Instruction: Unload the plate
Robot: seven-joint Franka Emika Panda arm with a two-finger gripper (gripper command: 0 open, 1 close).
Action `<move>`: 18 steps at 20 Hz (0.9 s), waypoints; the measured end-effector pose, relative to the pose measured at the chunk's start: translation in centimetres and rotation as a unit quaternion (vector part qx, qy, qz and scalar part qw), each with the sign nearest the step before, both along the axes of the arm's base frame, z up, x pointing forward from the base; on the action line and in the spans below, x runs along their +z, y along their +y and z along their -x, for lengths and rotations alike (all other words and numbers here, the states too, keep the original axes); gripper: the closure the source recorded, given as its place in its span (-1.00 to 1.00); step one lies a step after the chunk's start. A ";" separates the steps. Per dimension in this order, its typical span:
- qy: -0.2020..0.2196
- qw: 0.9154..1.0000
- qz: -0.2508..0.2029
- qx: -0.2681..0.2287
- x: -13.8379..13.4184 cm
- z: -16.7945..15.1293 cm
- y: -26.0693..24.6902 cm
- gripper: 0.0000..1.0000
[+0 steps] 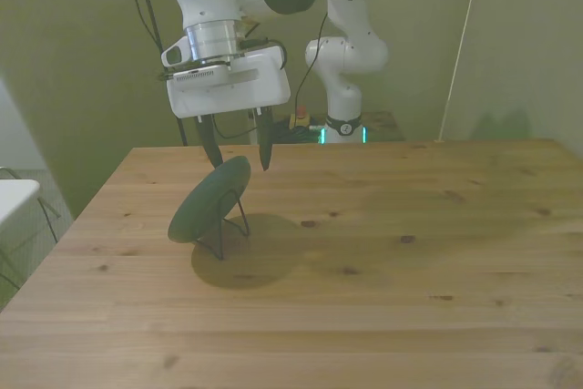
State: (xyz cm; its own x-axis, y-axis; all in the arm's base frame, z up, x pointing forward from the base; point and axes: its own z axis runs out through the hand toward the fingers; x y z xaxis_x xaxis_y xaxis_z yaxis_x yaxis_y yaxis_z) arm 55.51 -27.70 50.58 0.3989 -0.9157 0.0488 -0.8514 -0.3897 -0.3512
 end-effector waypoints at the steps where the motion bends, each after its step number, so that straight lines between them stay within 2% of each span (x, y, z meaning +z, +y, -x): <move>1: 0.000 1.000 0.000 0.000 0.0 0.0 0.0 1.00; 18: -0.002 1.000 0.002 0.002 0.1 0.1 -0.3 1.00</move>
State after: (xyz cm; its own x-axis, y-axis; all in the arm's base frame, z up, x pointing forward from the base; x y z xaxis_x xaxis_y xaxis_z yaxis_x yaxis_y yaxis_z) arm 55.42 -27.95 50.72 0.4029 -0.9137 0.0532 -0.8484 -0.3947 -0.3527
